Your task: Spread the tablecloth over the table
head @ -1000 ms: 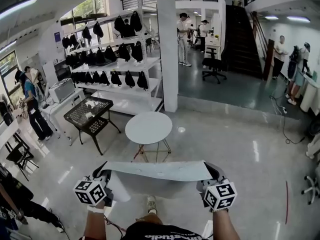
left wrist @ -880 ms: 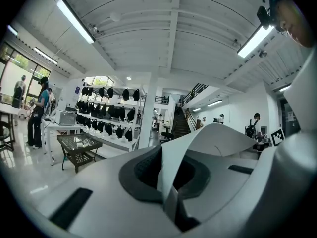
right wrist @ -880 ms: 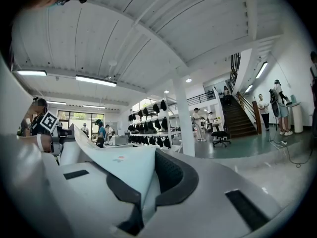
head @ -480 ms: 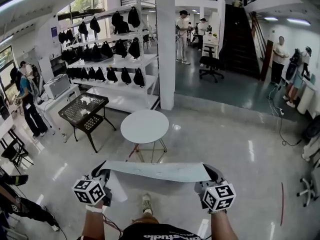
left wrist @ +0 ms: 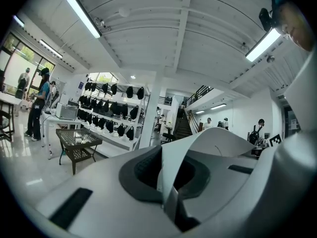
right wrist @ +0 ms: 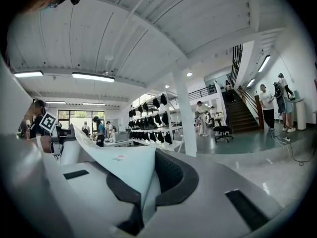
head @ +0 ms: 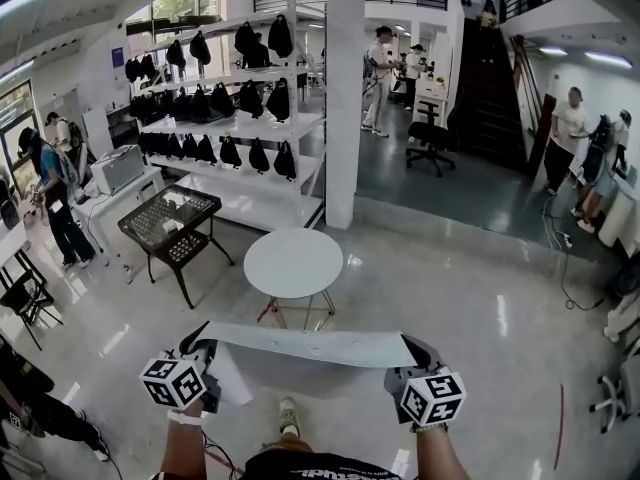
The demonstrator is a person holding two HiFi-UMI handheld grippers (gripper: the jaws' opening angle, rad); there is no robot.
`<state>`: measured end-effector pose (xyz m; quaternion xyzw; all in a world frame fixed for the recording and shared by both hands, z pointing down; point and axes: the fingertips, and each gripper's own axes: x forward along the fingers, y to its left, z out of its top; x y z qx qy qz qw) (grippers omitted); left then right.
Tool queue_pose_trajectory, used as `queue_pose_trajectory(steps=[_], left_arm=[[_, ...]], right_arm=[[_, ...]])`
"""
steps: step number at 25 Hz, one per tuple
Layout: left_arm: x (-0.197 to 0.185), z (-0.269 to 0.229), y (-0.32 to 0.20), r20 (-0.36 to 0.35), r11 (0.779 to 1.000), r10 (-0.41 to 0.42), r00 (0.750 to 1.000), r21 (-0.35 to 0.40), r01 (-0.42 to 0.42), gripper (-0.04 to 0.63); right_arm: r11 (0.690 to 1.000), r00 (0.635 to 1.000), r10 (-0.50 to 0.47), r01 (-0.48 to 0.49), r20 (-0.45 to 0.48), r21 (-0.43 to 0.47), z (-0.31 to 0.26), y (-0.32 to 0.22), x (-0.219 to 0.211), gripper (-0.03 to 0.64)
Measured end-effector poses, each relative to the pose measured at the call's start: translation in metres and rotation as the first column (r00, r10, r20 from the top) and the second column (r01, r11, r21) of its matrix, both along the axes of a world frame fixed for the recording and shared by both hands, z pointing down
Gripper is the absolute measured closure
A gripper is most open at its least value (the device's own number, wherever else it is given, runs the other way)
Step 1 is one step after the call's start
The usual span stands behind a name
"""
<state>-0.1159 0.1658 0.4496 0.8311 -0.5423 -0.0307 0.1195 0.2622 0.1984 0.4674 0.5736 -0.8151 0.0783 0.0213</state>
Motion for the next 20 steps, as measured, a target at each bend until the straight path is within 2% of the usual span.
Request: queue_pose_trajectory(steps=[20], left_arm=[[-0.025, 0.012, -0.127, -0.048, 0.999, -0.043, 0.998, -0.023, 0.042, 0.578]], right_arm=[[0.999, 0.998, -0.032, 0.032, -0.051, -0.011, -0.013, -0.141, -0.023, 0.591]])
